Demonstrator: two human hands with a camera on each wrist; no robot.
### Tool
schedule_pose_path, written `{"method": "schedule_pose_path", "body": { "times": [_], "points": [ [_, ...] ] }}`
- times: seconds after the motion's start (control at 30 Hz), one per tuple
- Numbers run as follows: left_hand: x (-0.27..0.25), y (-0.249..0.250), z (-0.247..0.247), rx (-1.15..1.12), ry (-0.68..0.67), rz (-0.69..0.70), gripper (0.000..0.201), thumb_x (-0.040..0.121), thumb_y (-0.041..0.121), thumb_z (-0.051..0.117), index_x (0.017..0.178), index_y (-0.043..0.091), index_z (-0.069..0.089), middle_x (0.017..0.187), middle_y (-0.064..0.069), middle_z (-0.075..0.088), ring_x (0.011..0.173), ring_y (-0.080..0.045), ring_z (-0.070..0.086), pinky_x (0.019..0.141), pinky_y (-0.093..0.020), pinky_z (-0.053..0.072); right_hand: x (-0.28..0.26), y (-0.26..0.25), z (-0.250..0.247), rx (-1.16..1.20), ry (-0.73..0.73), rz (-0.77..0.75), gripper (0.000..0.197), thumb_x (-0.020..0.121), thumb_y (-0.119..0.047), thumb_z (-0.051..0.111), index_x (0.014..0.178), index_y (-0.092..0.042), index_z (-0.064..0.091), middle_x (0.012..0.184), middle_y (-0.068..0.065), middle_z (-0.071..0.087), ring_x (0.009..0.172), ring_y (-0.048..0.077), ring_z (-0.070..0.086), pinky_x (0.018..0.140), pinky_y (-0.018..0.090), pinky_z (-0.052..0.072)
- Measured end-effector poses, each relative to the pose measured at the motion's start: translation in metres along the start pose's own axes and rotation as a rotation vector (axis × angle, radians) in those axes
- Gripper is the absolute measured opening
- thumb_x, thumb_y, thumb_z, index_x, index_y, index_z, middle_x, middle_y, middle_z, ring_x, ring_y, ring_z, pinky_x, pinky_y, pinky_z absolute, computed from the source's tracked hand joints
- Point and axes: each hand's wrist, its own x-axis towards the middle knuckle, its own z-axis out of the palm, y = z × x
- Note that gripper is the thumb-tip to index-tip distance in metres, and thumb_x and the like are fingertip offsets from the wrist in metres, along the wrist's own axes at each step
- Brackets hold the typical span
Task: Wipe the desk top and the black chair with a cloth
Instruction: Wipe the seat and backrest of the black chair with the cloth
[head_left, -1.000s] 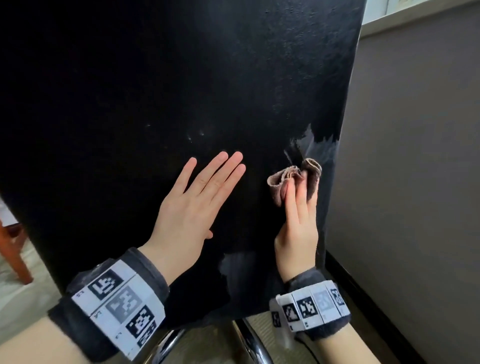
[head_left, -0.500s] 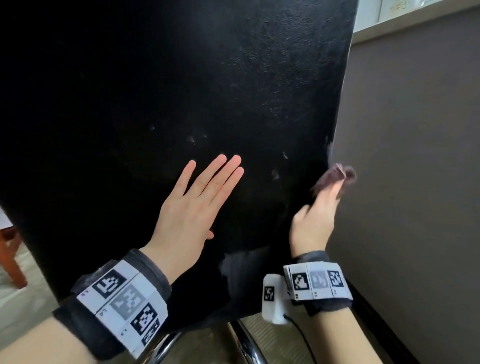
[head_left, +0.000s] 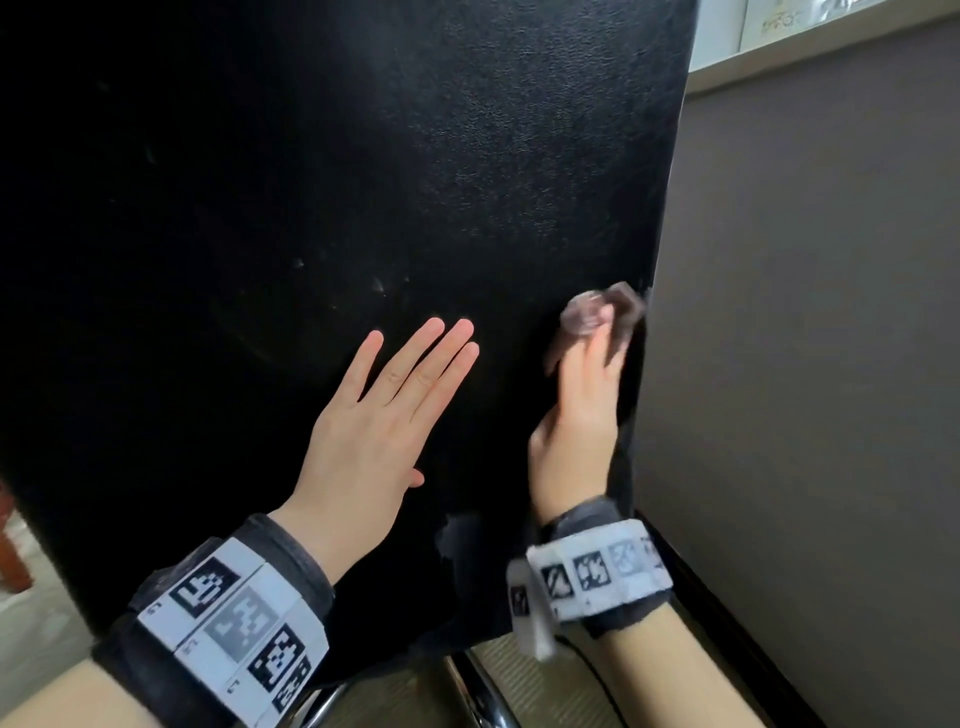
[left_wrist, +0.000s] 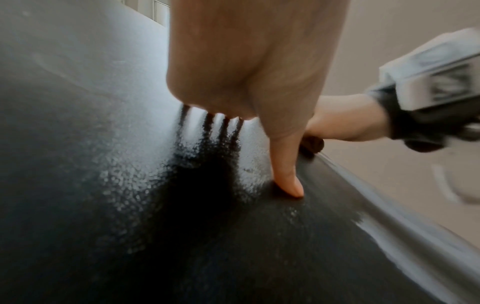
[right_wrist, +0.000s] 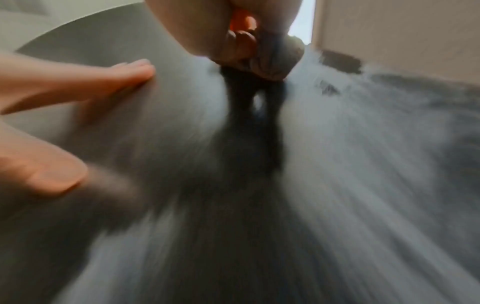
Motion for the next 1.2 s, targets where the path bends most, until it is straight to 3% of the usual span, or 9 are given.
{"method": "schedule_pose_path", "body": {
  "times": [0.13,0.27,0.4,0.47,0.57,0.77,0.97,1.07,1.2],
  "points": [
    [0.0,0.001,0.0,0.02,0.002,-0.006,0.127,0.062,0.046,0.081,0.151,0.011,-0.003,0.158,-0.007,-0.013,0.146,-0.023,-0.01,0.118,-0.047,0.0,-0.026,0.001,0.0,0.02,-0.19,-0.295,0.051,0.087,0.01,0.038,0.138,0.001,0.04,0.151,0.014,0.027,0.144,0.035,0.014,0.111,0.057,0.026],
    [0.001,0.0,0.001,-0.016,0.002,-0.006,0.126,0.061,0.044,0.083,0.152,0.011,0.001,0.159,-0.006,-0.009,0.147,-0.023,-0.007,0.118,-0.047,0.002,0.045,0.018,-0.012,0.067,0.006,-0.011,0.084,0.065,0.023,0.03,0.145,-0.005,0.032,0.154,0.005,0.018,0.144,0.034,0.014,0.109,0.048,0.033],
    [0.003,0.004,0.002,0.005,0.002,0.0,0.124,0.068,0.047,0.077,0.151,0.011,-0.008,0.158,-0.006,-0.016,0.146,-0.022,-0.014,0.118,-0.046,-0.003,0.049,0.026,-0.011,0.106,0.043,0.385,0.081,0.075,0.012,0.034,0.149,-0.019,0.024,0.155,0.004,0.023,0.139,0.028,0.03,0.107,0.022,0.026],
    [0.004,0.006,0.003,0.001,0.008,-0.001,0.123,0.069,0.046,0.077,0.15,0.011,-0.009,0.158,-0.006,-0.018,0.145,-0.022,-0.015,0.118,-0.046,-0.004,0.015,0.032,-0.009,0.152,0.004,0.576,0.079,0.075,-0.001,0.032,0.149,-0.026,0.021,0.152,0.01,0.031,0.134,0.029,0.038,0.108,0.022,0.027],
    [0.007,0.008,0.003,-0.002,0.015,-0.004,0.123,0.07,0.046,0.077,0.15,0.012,-0.01,0.157,-0.006,-0.018,0.145,-0.022,-0.016,0.117,-0.045,-0.006,-0.017,0.035,-0.012,0.142,-0.081,0.569,0.08,0.078,0.009,0.034,0.151,-0.02,0.018,0.154,0.012,0.025,0.138,0.029,0.031,0.107,0.014,0.02],
    [0.008,0.007,0.004,-0.002,0.023,0.008,0.122,0.069,0.048,0.076,0.151,0.012,-0.007,0.158,-0.005,-0.015,0.145,-0.022,-0.014,0.118,-0.045,-0.006,0.058,0.023,-0.019,0.135,-0.029,0.261,0.079,0.073,0.014,0.031,0.148,-0.011,0.023,0.155,0.006,0.02,0.141,0.028,0.026,0.109,0.018,0.021],
    [-0.006,0.003,0.003,0.053,-0.024,0.042,0.124,0.073,0.052,0.07,0.147,0.01,-0.019,0.154,-0.009,-0.027,0.142,-0.024,-0.025,0.115,-0.045,-0.013,-0.009,0.055,-0.029,0.07,-0.16,0.752,0.057,0.082,0.011,0.038,0.136,-0.005,0.043,0.116,0.024,0.06,0.109,0.039,0.055,0.086,0.026,0.034],
    [-0.02,-0.003,0.004,0.07,-0.071,0.038,0.132,0.064,0.051,0.079,0.148,0.01,-0.013,0.156,-0.011,-0.02,0.144,-0.025,-0.018,0.117,-0.047,-0.006,-0.014,0.056,-0.035,0.018,-0.194,0.717,0.053,0.08,0.012,0.039,0.13,0.0,0.048,0.115,0.026,0.06,0.108,0.042,0.055,0.081,0.025,0.033],
    [-0.02,-0.006,0.008,0.033,-0.09,0.048,0.135,0.054,0.046,0.086,0.151,0.011,-0.001,0.159,-0.01,-0.009,0.146,-0.024,-0.008,0.118,-0.046,-0.002,0.016,0.021,-0.017,0.117,-0.083,0.318,0.078,0.075,0.013,0.033,0.148,-0.014,0.024,0.152,0.01,0.029,0.139,0.026,0.029,0.112,0.027,0.023]
  ]
}}
